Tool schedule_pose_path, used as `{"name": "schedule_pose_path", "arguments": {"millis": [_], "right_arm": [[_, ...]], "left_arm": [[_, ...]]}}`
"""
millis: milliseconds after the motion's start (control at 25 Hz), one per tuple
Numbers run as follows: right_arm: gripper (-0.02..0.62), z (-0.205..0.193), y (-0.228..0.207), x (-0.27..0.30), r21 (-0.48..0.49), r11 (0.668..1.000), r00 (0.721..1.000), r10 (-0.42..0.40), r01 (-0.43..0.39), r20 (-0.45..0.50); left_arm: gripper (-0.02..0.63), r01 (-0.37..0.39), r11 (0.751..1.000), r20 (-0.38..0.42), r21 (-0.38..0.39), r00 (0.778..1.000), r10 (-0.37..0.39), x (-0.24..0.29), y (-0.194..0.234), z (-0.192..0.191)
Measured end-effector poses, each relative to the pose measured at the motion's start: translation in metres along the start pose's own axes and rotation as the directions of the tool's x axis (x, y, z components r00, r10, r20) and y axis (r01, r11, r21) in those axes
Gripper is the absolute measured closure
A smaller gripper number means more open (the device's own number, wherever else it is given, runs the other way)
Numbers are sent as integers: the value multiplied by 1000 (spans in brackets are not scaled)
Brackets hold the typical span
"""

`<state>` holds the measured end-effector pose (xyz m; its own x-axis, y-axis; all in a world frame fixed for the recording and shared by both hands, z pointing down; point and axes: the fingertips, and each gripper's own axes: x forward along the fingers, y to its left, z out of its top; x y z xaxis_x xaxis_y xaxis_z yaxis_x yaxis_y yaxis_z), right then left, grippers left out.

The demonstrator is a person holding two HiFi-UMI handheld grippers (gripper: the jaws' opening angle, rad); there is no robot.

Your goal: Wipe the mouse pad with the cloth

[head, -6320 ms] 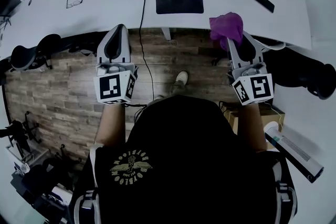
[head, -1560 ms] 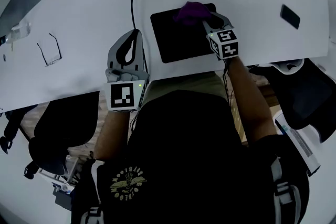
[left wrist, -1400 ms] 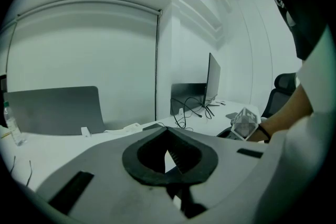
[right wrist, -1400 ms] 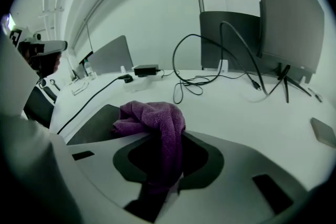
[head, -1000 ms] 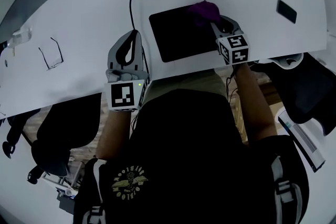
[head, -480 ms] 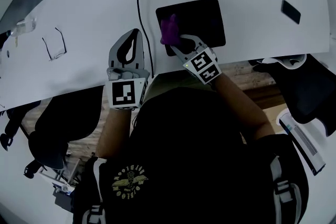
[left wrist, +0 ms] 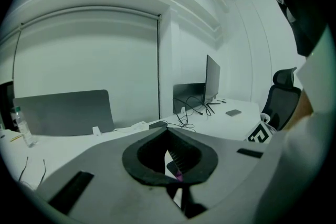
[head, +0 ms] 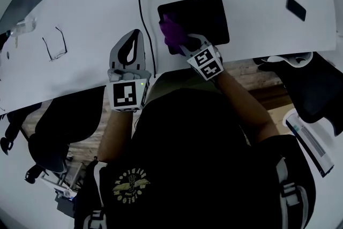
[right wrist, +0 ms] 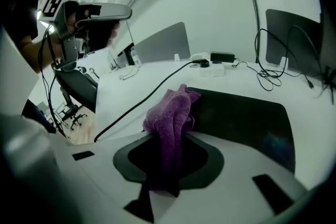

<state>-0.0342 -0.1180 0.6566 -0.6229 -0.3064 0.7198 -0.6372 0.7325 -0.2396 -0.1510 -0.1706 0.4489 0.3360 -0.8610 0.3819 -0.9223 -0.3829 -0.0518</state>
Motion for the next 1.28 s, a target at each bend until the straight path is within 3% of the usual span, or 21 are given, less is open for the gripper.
{"name": "schedule_pose_path", "arguments": {"millis": [400,560,760,920,1080,1280], "right_arm": [[503,-29,-67,-45,78,987,990,-139,140,-19],[503,-43,-100,-68,109,971,977,-210,213,-40],[503,-64,-133,-97,145,941,952,-296,304,-80],[503,-68,-147,-107,152,928,940,-330,341,-90],[505,-34,-141,-126,168,923,932,-358,345,51],[505,26,-125,-167,223,925,903,-359,309,236]], "left_arm": [[604,34,999,-35,22,999,-33,2,-8,6],[604,18,1000,19,26,1000,-18,4,-2,16],[604,7,1000,32,26,999,-8,1,3,23],[604,-11,1000,62,26,998,9,1,9,31],[604,-30,999,90,24,996,28,-6,18,44],[604,-75,997,135,28,988,71,-20,32,71]]}}
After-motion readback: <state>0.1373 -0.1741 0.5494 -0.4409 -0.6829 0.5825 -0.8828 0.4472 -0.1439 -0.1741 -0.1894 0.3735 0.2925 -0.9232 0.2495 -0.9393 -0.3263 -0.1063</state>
